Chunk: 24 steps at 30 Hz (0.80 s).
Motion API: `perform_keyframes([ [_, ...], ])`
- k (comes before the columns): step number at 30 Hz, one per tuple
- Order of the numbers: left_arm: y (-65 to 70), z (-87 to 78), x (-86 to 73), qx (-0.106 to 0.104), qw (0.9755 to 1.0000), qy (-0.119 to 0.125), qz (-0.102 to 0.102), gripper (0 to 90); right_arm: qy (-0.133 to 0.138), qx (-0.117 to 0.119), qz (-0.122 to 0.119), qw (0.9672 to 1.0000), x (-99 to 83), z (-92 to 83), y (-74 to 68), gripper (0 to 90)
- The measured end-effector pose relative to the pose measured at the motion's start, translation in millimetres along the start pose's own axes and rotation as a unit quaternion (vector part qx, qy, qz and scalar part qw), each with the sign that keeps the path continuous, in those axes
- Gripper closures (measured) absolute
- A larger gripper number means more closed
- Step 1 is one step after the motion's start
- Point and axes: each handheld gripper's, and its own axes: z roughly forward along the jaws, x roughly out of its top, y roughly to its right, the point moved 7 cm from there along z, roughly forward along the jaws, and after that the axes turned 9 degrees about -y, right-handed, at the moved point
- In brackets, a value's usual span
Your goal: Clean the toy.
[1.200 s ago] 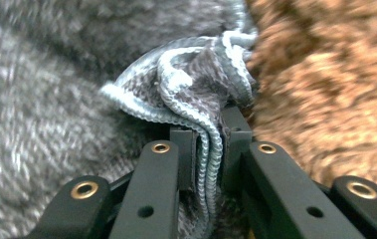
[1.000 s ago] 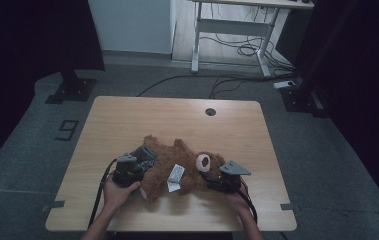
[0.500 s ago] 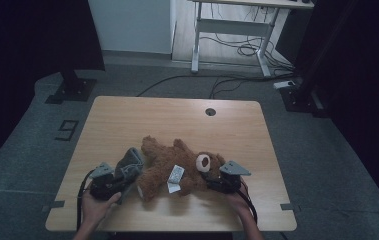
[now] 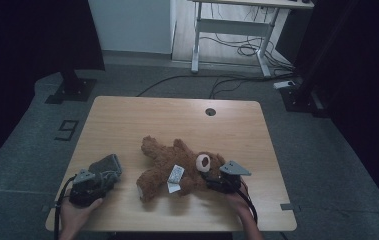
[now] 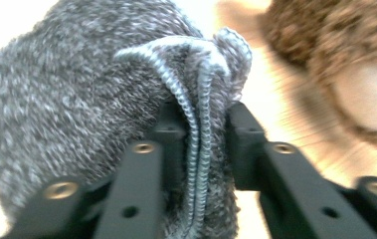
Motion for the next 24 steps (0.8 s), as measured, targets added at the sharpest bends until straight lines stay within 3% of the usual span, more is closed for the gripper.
perform_keyframes([
  [2,0.2,-2.9,4.2,0.027,0.9996,0.005,0.0,45.2,0.001,0.002,0.002,1.0,0.0,-0.1,0.1,27.8],
  [5,8.4,-12.3,19.1,0.018,0.9992,0.034,-0.008,38.0,0.004,0.005,0.006,1.0,0.0,-0.5,0.4,26.1],
  [9,35.0,-13.4,43.0,-0.019,0.9985,0.05,0.013,36.0,0.004,0.009,0.01,0.9999,0.8,-2.3,-0.3,21.8],
  [11,53.7,-5.1,54.8,-0.055,0.997,0.049,0.022,35.3,0.004,0.011,0.013,0.9998,1.1,-3.4,-0.6,19.2],
  [14,82.7,16.1,67.8,-0.111,0.9927,0.027,0.038,33.5,0.004,0.013,0.015,0.9998,1.1,-4.9,-0.8,16.8],
  [18,111.7,45.1,76.6,-0.13,0.9893,-0.004,0.066,31.6,0.002,0.016,0.017,0.9997,0.9,-6.4,-0.8,14.5],
  [22,121.0,60.0,78.8,-0.152,0.9864,-0.015,0.059,30.9,0.001,0.015,0.017,0.9997,0.7,-9.2,0.1,12.2],
  [24,121.7,62.4,76.8,-0.166,0.9848,-0.015,0.049,35.5,0.003,0.024,0.03,0.9993,1.0,-13.5,3.1,10.7],
])
